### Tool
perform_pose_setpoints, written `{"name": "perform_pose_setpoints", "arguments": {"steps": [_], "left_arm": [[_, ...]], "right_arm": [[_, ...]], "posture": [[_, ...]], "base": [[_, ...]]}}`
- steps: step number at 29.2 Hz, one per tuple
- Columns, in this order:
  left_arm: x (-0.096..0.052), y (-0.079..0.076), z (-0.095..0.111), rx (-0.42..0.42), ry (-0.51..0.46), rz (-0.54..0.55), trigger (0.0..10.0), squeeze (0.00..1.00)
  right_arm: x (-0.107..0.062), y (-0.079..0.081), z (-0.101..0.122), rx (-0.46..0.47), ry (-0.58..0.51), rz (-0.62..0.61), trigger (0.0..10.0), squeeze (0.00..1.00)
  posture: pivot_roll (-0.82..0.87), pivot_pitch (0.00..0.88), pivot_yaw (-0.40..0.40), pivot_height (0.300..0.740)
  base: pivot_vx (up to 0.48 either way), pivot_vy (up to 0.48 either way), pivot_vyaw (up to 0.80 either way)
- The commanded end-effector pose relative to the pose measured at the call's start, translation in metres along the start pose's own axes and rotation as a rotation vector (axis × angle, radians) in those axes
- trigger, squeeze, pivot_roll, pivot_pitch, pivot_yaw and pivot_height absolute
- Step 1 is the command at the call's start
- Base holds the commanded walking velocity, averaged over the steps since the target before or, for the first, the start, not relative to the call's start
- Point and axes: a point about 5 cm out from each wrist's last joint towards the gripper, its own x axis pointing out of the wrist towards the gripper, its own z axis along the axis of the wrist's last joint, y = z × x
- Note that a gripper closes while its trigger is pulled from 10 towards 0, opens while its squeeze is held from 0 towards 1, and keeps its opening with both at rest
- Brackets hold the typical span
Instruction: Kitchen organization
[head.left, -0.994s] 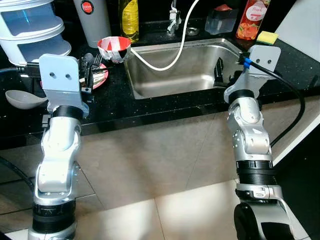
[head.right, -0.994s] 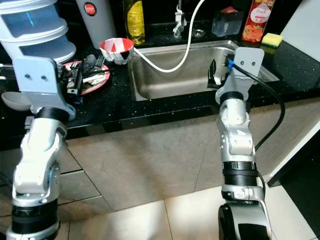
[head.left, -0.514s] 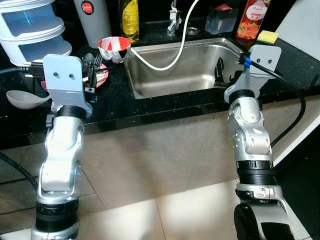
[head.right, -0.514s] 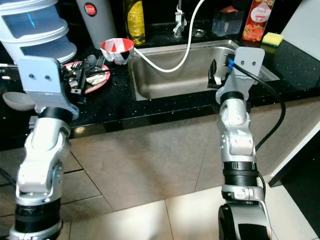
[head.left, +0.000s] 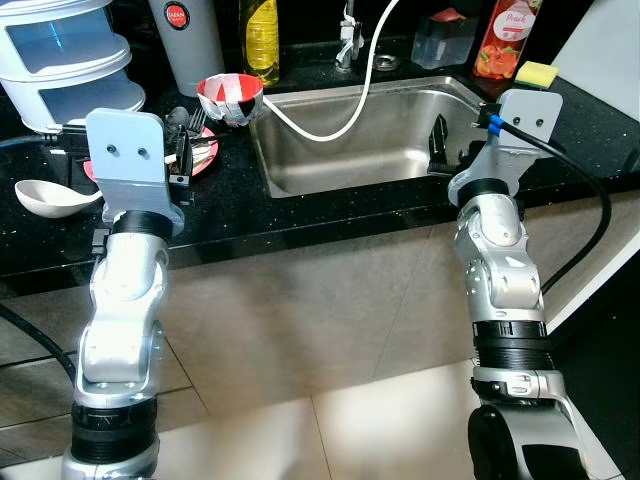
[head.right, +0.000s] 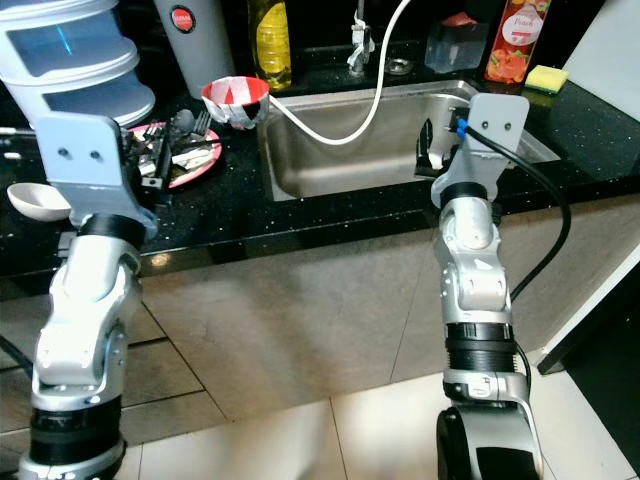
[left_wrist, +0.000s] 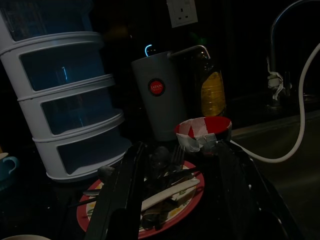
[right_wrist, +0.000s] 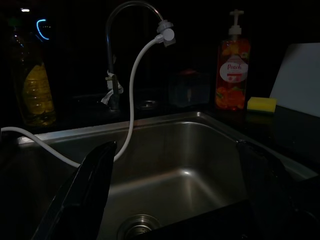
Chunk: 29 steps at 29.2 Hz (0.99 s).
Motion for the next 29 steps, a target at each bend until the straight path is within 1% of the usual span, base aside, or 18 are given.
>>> {"name": "perform_pose_setpoints", "arguments": {"steps": [1,5,7,29], "left_arm": [[0.0017,-0.0033,-0.0024,-0.014,0.009,-0.014,10.0,0.00],[0.0022,-0.0042,-0.0028,-0.014,0.010,-0.022,10.0,0.00],[0.0025,-0.0050,-0.0029,-0.012,0.009,-0.032,10.0,0.00],[0.0044,-0.0062,-0.0041,-0.006,0.011,-0.043,10.0,0.00]], "right_arm": [[-0.0013,0.0004,-0.0024,0.015,0.015,-0.006,10.0,0.00],[-0.0026,-0.0002,-0.0035,0.014,0.017,-0.009,10.0,0.00],[-0.0036,-0.0008,-0.0043,0.014,0.019,-0.012,10.0,0.00],[-0.0059,0.0006,-0.0069,0.014,0.023,-0.012,10.0,0.00]], "posture": [[0.07,0.000,0.052,0.740],[0.07,0.000,0.060,0.740],[0.07,0.000,0.060,0.740],[0.06,0.000,0.075,0.740]], "base": [[0.000,0.000,0.00],[0.000,0.000,0.00],[0.279,0.000,0.00],[0.369,0.000,0.00]]}}
